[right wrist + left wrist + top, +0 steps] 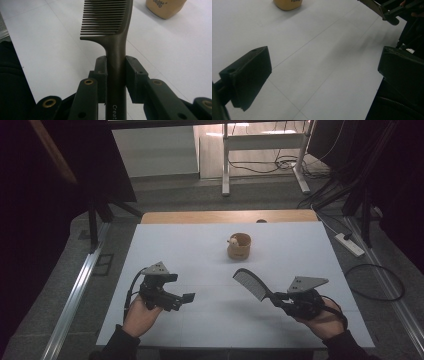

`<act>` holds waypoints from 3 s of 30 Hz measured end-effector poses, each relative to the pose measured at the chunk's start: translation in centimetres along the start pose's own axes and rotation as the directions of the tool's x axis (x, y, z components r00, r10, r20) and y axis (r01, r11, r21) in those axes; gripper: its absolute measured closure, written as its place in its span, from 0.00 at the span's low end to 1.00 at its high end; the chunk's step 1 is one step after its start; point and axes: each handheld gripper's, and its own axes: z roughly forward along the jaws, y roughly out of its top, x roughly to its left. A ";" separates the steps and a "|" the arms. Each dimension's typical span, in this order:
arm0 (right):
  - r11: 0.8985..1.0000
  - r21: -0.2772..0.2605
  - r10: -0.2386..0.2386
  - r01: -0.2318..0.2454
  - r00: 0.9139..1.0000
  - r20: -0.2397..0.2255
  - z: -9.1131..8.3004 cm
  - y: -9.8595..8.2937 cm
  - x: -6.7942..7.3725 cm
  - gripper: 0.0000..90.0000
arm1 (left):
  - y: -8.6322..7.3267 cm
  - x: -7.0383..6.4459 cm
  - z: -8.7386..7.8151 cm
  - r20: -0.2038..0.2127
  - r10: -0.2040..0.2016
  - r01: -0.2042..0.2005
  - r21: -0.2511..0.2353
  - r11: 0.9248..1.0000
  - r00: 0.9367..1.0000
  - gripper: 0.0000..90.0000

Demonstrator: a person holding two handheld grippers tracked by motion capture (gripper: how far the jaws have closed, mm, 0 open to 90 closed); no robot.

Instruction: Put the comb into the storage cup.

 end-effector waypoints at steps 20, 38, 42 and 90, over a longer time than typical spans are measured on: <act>0.999 -0.018 -0.047 0.047 0.999 -0.015 0.7 0.5 1.0 0.81 | 2.0 0.2 0.9 0.034 0.023 -0.023 0.014 1.000 0.999 0.00; 0.997 -0.038 -0.071 0.071 0.997 -0.005 1.0 0.9 1.6 0.80 | 3.4 0.8 1.6 0.067 0.016 -0.018 0.024 1.000 0.998 0.00; 0.996 -0.040 -0.077 0.077 0.997 -0.001 1.0 0.9 1.7 0.80 | 3.7 0.8 1.8 0.070 0.022 -0.024 0.025 0.999 0.997 0.00; 0.978 -0.109 -0.175 0.177 0.984 0.023 2.2 2.2 4.0 0.80 | 7.1 -0.5 5.9 0.223 -0.003 -0.009 0.052 0.999 0.975 0.00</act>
